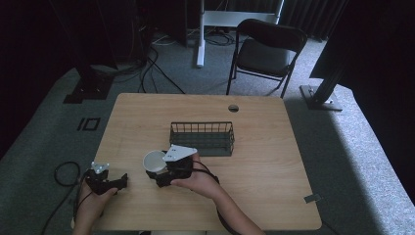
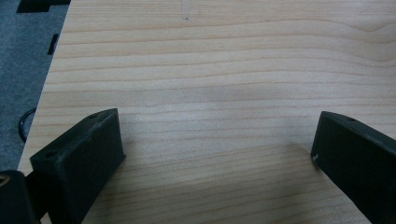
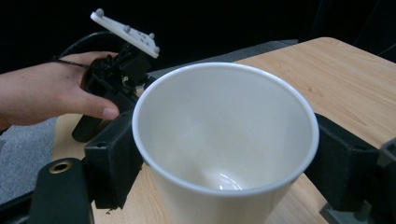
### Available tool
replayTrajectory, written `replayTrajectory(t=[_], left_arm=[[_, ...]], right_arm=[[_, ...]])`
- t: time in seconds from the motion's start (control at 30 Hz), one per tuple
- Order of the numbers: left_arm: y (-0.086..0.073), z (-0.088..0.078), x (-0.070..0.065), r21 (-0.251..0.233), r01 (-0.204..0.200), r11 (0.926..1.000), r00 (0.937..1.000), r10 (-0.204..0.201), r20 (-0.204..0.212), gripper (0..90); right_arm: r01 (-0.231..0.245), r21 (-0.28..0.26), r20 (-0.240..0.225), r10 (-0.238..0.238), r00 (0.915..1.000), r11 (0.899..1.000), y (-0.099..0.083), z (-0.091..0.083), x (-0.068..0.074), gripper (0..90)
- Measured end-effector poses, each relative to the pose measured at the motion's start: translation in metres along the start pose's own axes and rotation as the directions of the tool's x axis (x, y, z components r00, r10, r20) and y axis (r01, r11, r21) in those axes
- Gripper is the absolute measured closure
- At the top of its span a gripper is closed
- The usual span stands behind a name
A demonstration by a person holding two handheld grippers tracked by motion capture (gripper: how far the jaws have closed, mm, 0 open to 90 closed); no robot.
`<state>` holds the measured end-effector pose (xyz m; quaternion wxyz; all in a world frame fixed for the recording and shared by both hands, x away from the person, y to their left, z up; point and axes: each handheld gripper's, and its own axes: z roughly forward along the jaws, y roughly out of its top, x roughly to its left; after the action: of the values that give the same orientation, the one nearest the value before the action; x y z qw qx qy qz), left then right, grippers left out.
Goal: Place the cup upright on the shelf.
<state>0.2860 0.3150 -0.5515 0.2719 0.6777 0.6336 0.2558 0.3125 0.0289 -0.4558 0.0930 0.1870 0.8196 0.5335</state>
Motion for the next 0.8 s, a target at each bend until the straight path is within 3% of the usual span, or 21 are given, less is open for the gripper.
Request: replayTrajectory(t=[0.2,0.6,0.8], left_arm=[[0.0,0.0,0.0,0.001,-0.002,1.0,1.0,0.002,-0.001,2.5],[0.0,0.0,0.0,0.001,-0.001,1.0,1.0,0.001,0.0,2.5],[0.0,0.0,0.0,0.001,0.0,1.0,1.0,0.0,0.0,2.5]], right_arm=[[-0.019,-0.018,0.003,0.019,0.9998,1.0,0.006,-0.01,-0.006,19.4],[-0.037,-0.092,0.086,0.045,0.9953,0.995,0.026,-0.039,-0.03,19.4],[-0.033,-0.114,0.142,0.05,0.9886,0.993,0.035,-0.049,-0.037,19.4]])
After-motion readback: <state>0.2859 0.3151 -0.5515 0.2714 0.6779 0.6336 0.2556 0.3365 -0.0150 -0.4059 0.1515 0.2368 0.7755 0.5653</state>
